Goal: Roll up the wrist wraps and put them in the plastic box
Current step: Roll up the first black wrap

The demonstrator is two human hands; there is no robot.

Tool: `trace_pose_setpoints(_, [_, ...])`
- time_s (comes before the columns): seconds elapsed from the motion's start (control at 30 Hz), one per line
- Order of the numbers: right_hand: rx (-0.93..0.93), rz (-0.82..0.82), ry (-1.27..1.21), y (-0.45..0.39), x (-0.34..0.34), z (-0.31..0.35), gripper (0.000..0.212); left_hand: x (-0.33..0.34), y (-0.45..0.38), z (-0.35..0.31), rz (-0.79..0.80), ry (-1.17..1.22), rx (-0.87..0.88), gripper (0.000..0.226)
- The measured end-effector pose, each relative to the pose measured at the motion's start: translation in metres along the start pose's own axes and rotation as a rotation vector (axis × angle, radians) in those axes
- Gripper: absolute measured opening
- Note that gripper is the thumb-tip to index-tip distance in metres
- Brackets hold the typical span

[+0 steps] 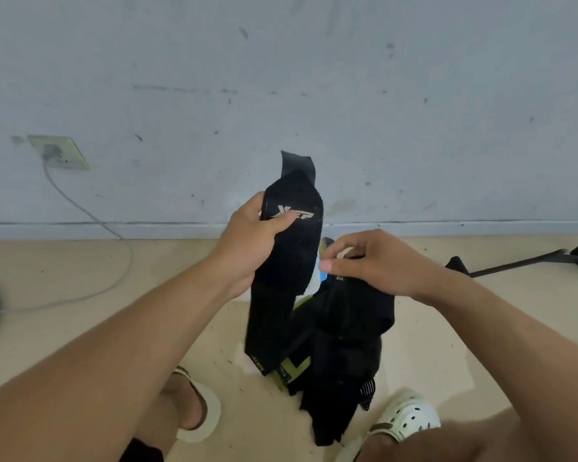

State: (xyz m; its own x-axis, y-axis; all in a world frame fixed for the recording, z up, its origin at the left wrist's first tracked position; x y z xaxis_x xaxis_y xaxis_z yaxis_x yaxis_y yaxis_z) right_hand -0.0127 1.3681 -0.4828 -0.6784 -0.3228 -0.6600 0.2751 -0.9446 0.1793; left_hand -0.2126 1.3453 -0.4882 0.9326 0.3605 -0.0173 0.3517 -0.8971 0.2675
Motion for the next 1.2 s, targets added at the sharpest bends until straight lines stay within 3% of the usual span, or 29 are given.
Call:
trace_pose_setpoints(0.13, [0.045,-0.157,-0.256,0.001,-0.012,0.004,0.027,0.003,0.004,0.004,0.095,-0.086,0.013,0.023])
trace_pose_setpoints(0.27, [0.053,-0.336,-0.401,0.0,-0.014,0.003,0.009,0.004,0.004,0.013,0.063,-0.138,0.027,0.021])
trace_pose_setpoints(0.53, [-0.073,-0.273,-0.729,0.003,-0.016,0.018,0.032,0.002,0.003,0.025,-0.121,-0.141,-0.061,0.022])
trace_pose_setpoints(0.63, [0.029,-0.34,-0.654,0.002,-0.011,0.012,0.038,0.009,0.009,0.025,-0.054,-0.037,-0.17,0.024])
trace_pose_setpoints(0.73, [0.135,-0.4,-0.567,-0.001,-0.007,0.004,0.029,0.015,0.016,0.015,0.026,0.1,-0.253,0.029])
trace_pose_setpoints(0.83, [0.153,-0.393,-0.524,-0.005,-0.004,0.0,0.026,0.014,0.016,0.013,0.007,0.054,-0.144,0.025])
trace_pose_setpoints(0.93, [0.138,-0.285,-0.53,-0.009,0.002,-0.005,0.033,0.007,0.012,0.016,-0.111,0.059,-0.089,0.025])
trace_pose_setpoints(1.0, [0.112,-0.067,-0.526,-0.011,0.01,-0.009,0.037,0.004,0.009,0.014,-0.148,0.11,-0.097,0.022])
trace_pose_setpoints(1.1, [0.112,0.255,-0.295,-0.016,0.024,-0.034,0.033,-0.003,0.001,0.005,-0.197,0.146,-0.082,0.02])
trace_pose_setpoints(1.2, [0.2,0.402,-0.097,-0.023,0.032,-0.065,0.035,-0.015,-0.01,-0.001,-0.256,0.205,-0.056,0.02])
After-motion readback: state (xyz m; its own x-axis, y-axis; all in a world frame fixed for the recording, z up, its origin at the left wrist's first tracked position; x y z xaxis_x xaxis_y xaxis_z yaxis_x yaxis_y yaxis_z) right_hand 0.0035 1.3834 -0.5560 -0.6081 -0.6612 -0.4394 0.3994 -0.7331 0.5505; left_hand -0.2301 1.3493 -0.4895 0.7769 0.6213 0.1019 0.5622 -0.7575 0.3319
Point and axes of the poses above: each hand's wrist, its own y-axis away from the middle knuckle, its own x-axis out of the palm, z = x × y, the point moved 4 cm from there along -y, towards the middle knuckle, and after that the axes turned 14 degrees about -z, right-handed, at the moved point
